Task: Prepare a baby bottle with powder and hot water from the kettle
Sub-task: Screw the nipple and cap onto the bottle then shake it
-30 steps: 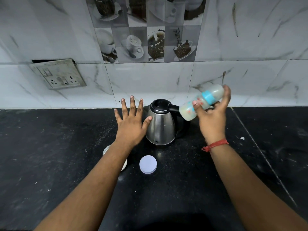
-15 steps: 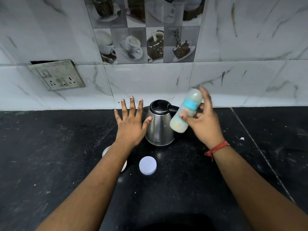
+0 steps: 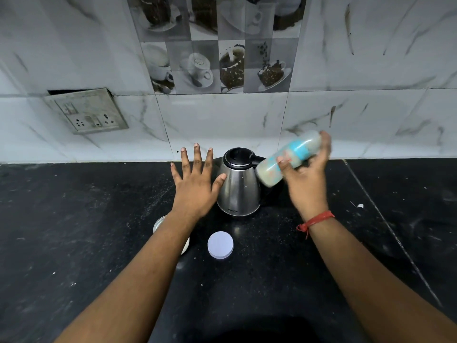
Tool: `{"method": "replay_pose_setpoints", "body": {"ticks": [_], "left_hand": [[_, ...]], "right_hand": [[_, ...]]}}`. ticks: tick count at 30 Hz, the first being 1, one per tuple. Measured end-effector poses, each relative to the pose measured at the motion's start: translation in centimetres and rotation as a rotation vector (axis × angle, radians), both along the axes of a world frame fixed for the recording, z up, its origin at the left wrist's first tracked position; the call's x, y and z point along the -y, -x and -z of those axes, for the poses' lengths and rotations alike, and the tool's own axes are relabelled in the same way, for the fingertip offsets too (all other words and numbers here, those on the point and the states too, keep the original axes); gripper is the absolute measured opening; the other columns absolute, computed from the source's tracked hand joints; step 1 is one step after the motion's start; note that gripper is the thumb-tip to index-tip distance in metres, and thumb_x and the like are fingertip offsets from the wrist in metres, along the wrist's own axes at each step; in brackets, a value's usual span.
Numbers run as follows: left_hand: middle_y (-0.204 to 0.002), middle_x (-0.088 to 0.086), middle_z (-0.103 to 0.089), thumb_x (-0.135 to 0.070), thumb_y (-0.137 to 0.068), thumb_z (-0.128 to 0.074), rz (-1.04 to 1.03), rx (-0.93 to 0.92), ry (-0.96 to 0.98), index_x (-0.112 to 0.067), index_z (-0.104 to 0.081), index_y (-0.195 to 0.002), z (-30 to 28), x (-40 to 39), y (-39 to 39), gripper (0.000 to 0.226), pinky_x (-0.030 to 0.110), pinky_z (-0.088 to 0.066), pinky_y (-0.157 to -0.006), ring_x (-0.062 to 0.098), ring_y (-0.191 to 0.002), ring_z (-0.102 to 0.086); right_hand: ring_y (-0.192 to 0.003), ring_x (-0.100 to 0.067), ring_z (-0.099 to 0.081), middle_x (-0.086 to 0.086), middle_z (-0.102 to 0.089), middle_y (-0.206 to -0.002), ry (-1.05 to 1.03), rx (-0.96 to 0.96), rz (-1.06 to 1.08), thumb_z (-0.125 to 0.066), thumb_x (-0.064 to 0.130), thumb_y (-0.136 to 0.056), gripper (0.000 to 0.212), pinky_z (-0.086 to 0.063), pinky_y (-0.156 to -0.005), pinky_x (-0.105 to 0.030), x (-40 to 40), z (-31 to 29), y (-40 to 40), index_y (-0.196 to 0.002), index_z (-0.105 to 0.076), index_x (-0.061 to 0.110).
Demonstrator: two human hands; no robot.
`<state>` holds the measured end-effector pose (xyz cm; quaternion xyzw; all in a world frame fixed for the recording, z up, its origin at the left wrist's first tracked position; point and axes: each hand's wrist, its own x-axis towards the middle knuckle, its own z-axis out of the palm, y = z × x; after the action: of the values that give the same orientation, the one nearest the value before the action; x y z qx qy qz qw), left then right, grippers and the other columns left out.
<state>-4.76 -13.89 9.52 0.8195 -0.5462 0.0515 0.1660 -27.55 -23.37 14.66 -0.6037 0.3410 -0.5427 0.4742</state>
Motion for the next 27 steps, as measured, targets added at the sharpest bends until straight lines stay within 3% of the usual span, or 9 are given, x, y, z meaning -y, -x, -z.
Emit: {"method": "replay_pose_setpoints", "body": {"ticks": [3,7,11,12,16,18,21,25,27], "left_hand": [[-0.171,0.005,0.020,-0.072,-0.094,-0.003,-0.001,0.005,-0.002,-0.033,0.009,-0.162,0.1,0.2,-0.1,0.080,0.068,0.005,-0.122,0.035,-0.155,0.025],[-0.171,0.004,0.020,-0.072,-0.094,-0.004,-0.008,0.003,-0.012,-0.033,0.008,-0.162,0.4,0.0,-0.3,0.080,0.068,0.006,-0.122,0.035,-0.155,0.025],[-0.171,0.004,0.019,-0.072,-0.093,-0.003,-0.017,0.002,-0.013,-0.032,0.006,-0.163,0.6,0.0,-0.5,0.081,0.068,0.005,-0.122,0.035,-0.155,0.024],[-0.171,0.004,0.019,-0.072,-0.093,-0.003,-0.017,0.003,-0.010,-0.032,0.006,-0.163,0.6,0.0,-0.6,0.081,0.068,0.005,-0.122,0.035,-0.155,0.024],[-0.171,0.005,0.019,-0.072,-0.096,-0.006,-0.017,0.002,-0.015,-0.031,0.006,-0.163,0.6,0.0,-0.6,0.079,0.068,0.006,-0.122,0.035,-0.155,0.024],[-0.171,0.004,0.020,-0.070,-0.097,-0.008,-0.015,0.002,-0.016,-0.032,0.007,-0.162,0.7,0.0,-0.6,0.077,0.068,0.006,-0.122,0.035,-0.155,0.025],[-0.171,0.005,0.020,-0.069,-0.097,-0.009,-0.011,0.000,-0.019,-0.032,0.008,-0.162,0.6,0.3,-0.4,0.077,0.068,0.006,-0.122,0.035,-0.155,0.025],[-0.171,0.005,0.021,-0.072,-0.095,-0.003,-0.017,-0.001,-0.029,-0.032,0.010,-0.162,0.2,0.3,-0.4,0.079,0.067,0.007,-0.122,0.035,-0.155,0.026],[-0.170,0.005,0.022,-0.071,-0.096,-0.005,-0.022,-0.006,-0.038,-0.032,0.011,-0.162,0.1,0.2,-0.4,0.078,0.068,0.006,-0.122,0.035,-0.154,0.027]], "right_hand": [[-0.102,-0.016,-0.072,-0.002,-0.066,-0.115,-0.044,-0.167,-0.206,-0.083,0.007,-0.080,0.095,-0.057,-0.096,-0.044,-0.6,0.1,0.0,-0.146,-0.030,0.050],[-0.104,-0.015,-0.072,-0.009,-0.063,-0.126,-0.108,0.128,0.077,-0.078,0.008,-0.086,0.090,-0.057,-0.097,-0.047,0.3,-0.9,0.1,-0.149,-0.023,0.041],[-0.102,-0.016,-0.072,0.006,-0.063,-0.116,-0.007,-0.211,-0.161,-0.083,0.006,-0.080,0.098,-0.057,-0.095,-0.037,-0.6,-0.2,-0.1,-0.150,-0.026,0.044],[-0.100,-0.014,-0.073,0.007,-0.063,-0.115,-0.008,-0.219,-0.176,-0.084,0.007,-0.079,0.098,-0.058,-0.093,-0.035,-0.5,-0.4,0.1,-0.151,-0.028,0.043],[-0.104,-0.017,-0.070,-0.010,-0.059,-0.131,0.006,0.018,0.122,-0.082,0.019,-0.079,0.093,-0.058,-0.096,-0.044,0.3,-1.2,0.7,-0.147,-0.025,0.045],[-0.108,-0.020,-0.069,-0.010,-0.060,-0.129,-0.005,0.027,0.053,-0.080,0.011,-0.082,0.088,-0.055,-0.100,-0.048,-0.3,-0.7,0.1,-0.143,-0.027,0.047],[-0.102,-0.019,-0.071,-0.004,-0.066,-0.112,-0.126,-0.084,-0.208,-0.077,-0.002,-0.083,0.090,-0.057,-0.097,-0.043,-1.6,-0.1,-0.4,-0.144,-0.032,0.046],[-0.106,-0.017,-0.071,-0.013,-0.063,-0.128,-0.167,0.169,0.082,-0.077,0.008,-0.087,0.091,-0.055,-0.098,-0.052,-0.7,-1.1,-0.3,-0.153,-0.021,0.037],[-0.108,-0.017,-0.070,-0.011,-0.060,-0.129,-0.119,0.091,0.051,-0.075,0.002,-0.087,0.094,-0.055,-0.100,-0.049,-0.7,-1.0,-0.7,-0.155,-0.017,0.033]]}}
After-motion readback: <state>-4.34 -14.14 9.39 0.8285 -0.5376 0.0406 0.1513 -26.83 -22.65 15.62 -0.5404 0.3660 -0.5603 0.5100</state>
